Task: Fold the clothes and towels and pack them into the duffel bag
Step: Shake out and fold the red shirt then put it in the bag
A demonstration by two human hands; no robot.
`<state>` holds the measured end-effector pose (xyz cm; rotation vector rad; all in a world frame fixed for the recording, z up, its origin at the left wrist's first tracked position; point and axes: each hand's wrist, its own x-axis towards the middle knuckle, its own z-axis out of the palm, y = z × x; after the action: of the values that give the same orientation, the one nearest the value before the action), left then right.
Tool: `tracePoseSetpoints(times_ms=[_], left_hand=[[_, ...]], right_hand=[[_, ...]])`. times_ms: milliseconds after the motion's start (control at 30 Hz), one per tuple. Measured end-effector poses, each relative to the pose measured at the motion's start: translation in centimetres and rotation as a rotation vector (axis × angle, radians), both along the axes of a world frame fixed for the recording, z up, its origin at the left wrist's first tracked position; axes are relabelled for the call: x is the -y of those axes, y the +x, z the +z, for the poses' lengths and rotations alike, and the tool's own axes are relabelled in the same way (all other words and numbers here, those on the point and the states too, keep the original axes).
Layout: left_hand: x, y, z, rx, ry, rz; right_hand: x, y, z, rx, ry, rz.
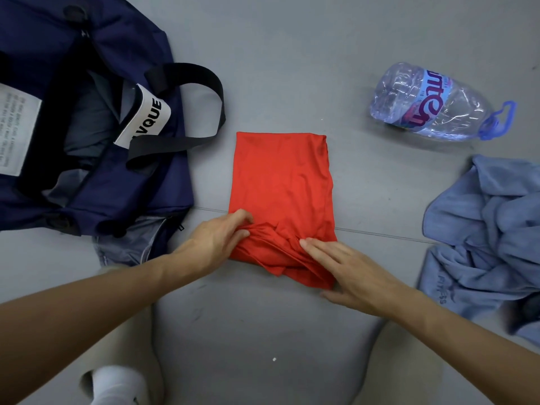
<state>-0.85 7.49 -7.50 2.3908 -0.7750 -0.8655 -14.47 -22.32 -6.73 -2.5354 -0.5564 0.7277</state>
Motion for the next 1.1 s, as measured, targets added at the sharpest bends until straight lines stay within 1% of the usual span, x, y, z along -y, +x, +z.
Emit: tracePoseSetpoints(times_ms=[67,200,267,333,400,500,567,600,633,667,700,767,833,867,900,933,1000,1100], left_hand=[[-0.1,0.0,0.2,0.022,-0.013,-0.034],[-0.2,0.1,0.3,0.085,0.038,-0.125],[-0.2,0.4,0.2,0.099,0.019,-0.166],[-0.4,0.7,0.0,0.066,-0.018,-0.158],[-0.6,0.7,-0.2,0.022,-0.035,-0.116],[-0.6,0.5,0.3,-0.016,-0.027,-0.11],[-0.9,0.3,0.4,-0.028,-0.007,-0.142],[-1.0,0.2,0.4,-0.018,0.002,-0.175],[-1.1,0.0,0.3,0.012,0.004,-0.212],[-1.2,-0.2,0.1,0.058,-0.001,-0.249],[-1.2,-0.2,0.0,0.11,-0.007,-0.28],[-1.3,-0.3,-0.3,0.205,-0.018,-0.32],[-1.4,-0.2,-0.4,0.252,-0.016,-0.345],[-1.3,-0.2,-0.4,0.262,-0.019,-0.354],[-1.4,-0.3,-0.4,0.268,-0.024,-0.356],[-1.4,-0.2,-0.4,0.267,-0.032,-0.346],[-1.4,-0.2,-0.5,0.246,-0.049,-0.31],[-1.3,-0.2,-0.5,0.193,-0.071,-0.254]], right_hand=[[0.4,-0.3,0.2,0.05,-0.021,0.066],[1.1,-0.1,0.3,0.138,-0.053,0.19],[1.0,0.5,0.1,0.183,-0.066,0.18],[0.6,0.9,-0.2,0.217,-0.044,0.075],[0.1,1.1,-0.3,0.195,0.033,-0.073],[-0.5,1.7,0.1,0.075,0.204,-0.445],[-0.5,2.1,-0.1,0.004,0.221,-0.674],[-0.5,2.3,-0.2,-0.012,0.207,-0.725],[-0.5,2.3,-0.2,-0.003,0.187,-0.727],[-0.6,2.2,0.0,0.021,0.186,-0.687],[-0.6,2.1,0.4,0.043,0.191,-0.602],[-0.3,1.8,1.3,0.072,0.134,-0.315],[0.0,1.3,1.5,0.078,0.022,-0.018],[0.2,1.0,1.2,0.089,-0.027,0.096],[0.3,0.6,0.8,0.104,-0.059,0.159],[0.4,0.2,0.2,0.111,-0.082,0.178],[0.4,-0.5,-0.7,0.116,-0.097,0.147],[0.2,-0.6,-1.0,0.166,-0.061,0.068]])
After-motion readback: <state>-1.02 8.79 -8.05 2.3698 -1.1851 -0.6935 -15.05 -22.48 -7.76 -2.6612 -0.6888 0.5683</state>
